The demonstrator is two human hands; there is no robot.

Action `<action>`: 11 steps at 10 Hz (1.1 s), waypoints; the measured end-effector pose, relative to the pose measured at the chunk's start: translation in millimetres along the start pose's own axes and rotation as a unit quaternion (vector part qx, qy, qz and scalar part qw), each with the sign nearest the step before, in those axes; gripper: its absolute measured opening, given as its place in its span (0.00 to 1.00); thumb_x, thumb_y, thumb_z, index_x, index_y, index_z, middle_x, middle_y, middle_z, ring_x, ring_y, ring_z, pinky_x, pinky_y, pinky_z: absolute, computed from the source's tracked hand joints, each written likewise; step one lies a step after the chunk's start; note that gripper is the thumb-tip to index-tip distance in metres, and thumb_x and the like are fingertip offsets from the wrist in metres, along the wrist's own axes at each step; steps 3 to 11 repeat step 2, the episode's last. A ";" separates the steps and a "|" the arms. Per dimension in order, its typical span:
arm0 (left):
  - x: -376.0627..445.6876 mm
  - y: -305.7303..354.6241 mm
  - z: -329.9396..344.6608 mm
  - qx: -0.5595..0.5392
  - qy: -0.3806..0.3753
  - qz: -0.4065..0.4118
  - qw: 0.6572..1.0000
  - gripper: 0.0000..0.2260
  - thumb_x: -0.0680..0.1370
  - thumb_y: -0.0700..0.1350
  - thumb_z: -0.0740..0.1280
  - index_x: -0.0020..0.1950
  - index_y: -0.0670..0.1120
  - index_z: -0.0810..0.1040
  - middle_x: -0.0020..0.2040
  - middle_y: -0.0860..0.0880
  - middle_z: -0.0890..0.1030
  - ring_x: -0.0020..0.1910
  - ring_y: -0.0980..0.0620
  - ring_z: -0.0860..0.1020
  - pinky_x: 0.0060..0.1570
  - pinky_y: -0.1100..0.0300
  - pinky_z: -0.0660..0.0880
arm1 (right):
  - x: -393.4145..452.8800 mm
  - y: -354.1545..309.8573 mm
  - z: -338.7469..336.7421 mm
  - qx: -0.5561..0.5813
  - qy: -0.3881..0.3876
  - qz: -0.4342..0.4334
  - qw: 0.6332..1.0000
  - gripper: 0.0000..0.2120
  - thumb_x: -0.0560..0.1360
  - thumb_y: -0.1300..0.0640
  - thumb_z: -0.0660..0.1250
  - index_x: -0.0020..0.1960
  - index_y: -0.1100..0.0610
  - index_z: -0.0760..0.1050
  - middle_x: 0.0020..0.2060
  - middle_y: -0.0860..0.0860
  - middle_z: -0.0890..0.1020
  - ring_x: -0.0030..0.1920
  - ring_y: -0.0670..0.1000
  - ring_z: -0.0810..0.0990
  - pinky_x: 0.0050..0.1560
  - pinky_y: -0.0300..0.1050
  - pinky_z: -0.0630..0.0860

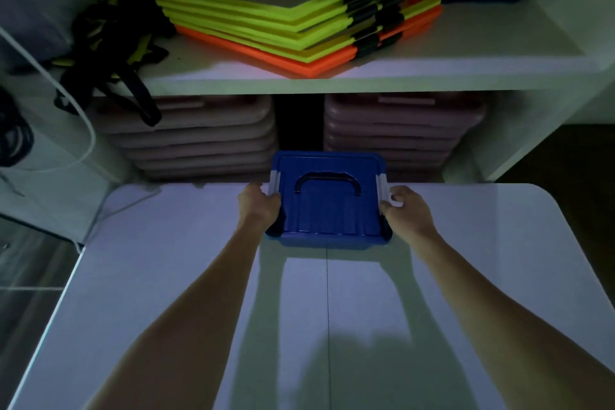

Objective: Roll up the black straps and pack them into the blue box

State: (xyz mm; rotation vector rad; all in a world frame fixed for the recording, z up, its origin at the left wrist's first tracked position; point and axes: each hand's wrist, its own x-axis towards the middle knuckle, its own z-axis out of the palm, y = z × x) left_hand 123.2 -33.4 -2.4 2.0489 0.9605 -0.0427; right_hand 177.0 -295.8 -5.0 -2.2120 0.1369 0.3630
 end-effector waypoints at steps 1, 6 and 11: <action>-11.9 10.2 -4.0 0.008 0.043 0.057 0.997 0.22 0.77 0.43 0.67 0.70 0.38 0.71 0.66 0.37 0.75 0.62 0.39 0.75 0.58 0.52 0.73 | -7.7 -27.1 -10.5 0.003 0.014 -0.071 0.997 0.16 0.79 0.57 0.65 0.65 0.61 0.74 0.62 0.56 0.78 0.59 0.54 0.77 0.61 0.46 0.73; -26.2 23.8 -11.1 -0.014 0.065 0.128 0.990 0.18 0.76 0.45 0.67 0.66 0.43 0.76 0.62 0.41 0.78 0.58 0.43 0.78 0.53 0.56 0.74 | -22.1 -62.3 -19.1 0.033 0.011 -0.132 0.991 0.13 0.79 0.56 0.66 0.62 0.58 0.77 0.60 0.53 0.79 0.59 0.51 0.77 0.61 0.45 0.74; -26.2 23.8 -11.1 -0.014 0.065 0.128 0.990 0.18 0.76 0.45 0.67 0.66 0.43 0.76 0.62 0.41 0.78 0.58 0.43 0.78 0.53 0.56 0.74 | -22.1 -62.3 -19.1 0.033 0.011 -0.132 0.991 0.13 0.79 0.56 0.66 0.62 0.58 0.77 0.60 0.53 0.79 0.59 0.51 0.77 0.61 0.45 0.74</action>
